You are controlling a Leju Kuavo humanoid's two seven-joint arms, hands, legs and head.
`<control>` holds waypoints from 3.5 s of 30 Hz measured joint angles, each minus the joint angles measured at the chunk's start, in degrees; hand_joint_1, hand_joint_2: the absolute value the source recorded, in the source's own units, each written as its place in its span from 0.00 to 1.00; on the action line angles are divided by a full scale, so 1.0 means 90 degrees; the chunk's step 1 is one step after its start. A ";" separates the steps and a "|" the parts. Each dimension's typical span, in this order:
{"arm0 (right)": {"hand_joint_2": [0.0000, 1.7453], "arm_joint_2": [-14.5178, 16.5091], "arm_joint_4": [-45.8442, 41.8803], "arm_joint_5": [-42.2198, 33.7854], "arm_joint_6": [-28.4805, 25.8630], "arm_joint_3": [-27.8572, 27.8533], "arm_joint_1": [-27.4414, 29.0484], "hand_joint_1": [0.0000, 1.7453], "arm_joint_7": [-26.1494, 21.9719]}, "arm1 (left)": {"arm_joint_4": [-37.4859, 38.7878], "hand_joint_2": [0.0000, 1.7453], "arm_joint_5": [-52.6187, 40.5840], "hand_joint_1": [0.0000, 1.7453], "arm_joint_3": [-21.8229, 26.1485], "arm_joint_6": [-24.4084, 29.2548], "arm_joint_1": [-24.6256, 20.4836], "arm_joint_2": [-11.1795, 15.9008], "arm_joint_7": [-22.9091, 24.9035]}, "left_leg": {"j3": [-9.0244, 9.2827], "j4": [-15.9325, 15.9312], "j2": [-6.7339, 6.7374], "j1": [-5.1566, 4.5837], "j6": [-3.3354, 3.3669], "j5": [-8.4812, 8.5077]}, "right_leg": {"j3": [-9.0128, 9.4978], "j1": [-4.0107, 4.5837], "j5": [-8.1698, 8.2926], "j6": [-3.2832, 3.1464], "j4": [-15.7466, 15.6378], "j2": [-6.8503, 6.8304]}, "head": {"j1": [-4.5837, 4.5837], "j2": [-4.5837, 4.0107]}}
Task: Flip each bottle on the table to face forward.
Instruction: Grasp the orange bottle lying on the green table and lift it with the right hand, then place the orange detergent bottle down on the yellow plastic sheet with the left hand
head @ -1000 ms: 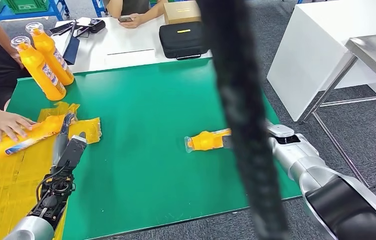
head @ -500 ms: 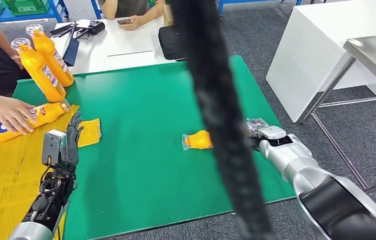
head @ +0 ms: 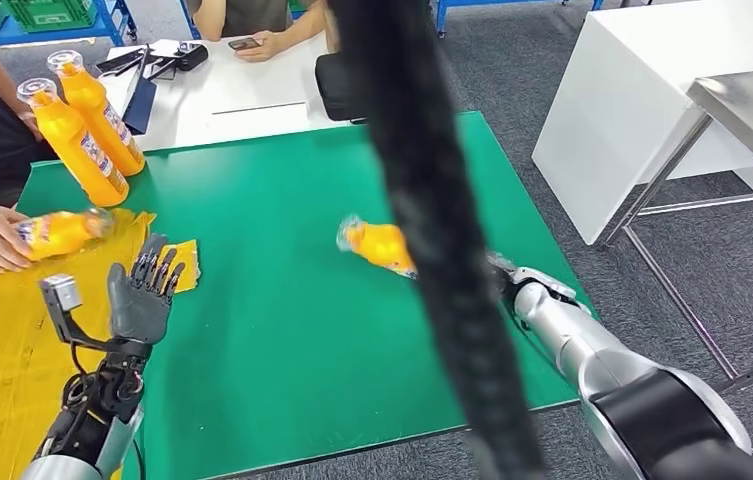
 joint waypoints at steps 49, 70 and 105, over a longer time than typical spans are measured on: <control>1.00 0.3291 -0.0251 -0.1222 -0.0325 -0.0256 -0.0275 1.00 0.0709 | -0.0333 1.00 -0.1033 0.00 -0.0686 0.1316 0.0151 -0.1246 -0.0699 | -0.0191 0.0003 -0.0043 -0.0004 0.0003 0.0027 | -0.0172 -0.0009 0.0001 0.0004 0.0007 -0.0048 | 0.0002 0.0000; 1.00 0.3180 0.0105 -0.1211 -0.0505 -0.0074 -0.0355 1.00 0.0879 | -0.0833 1.00 -0.0772 0.00 -0.1001 0.0776 0.0350 -0.1358 -0.0454 | -0.0191 0.0003 -0.0042 -0.0004 0.0003 0.0027 | -0.0173 -0.0010 0.0001 0.0004 0.0007 -0.0049 | 0.0002 0.0000; 1.00 0.3261 -0.0344 -0.3481 -0.0610 0.3168 -0.0295 1.00 0.1645 | -0.1313 1.00 -0.1268 0.00 -0.1205 0.2385 0.0781 -0.1353 -0.0542 | -0.0195 0.0003 -0.0038 -0.0002 0.0003 0.0026 | -0.0180 -0.0009 0.0001 0.0004 0.0007 -0.0048 | 0.0001 0.0000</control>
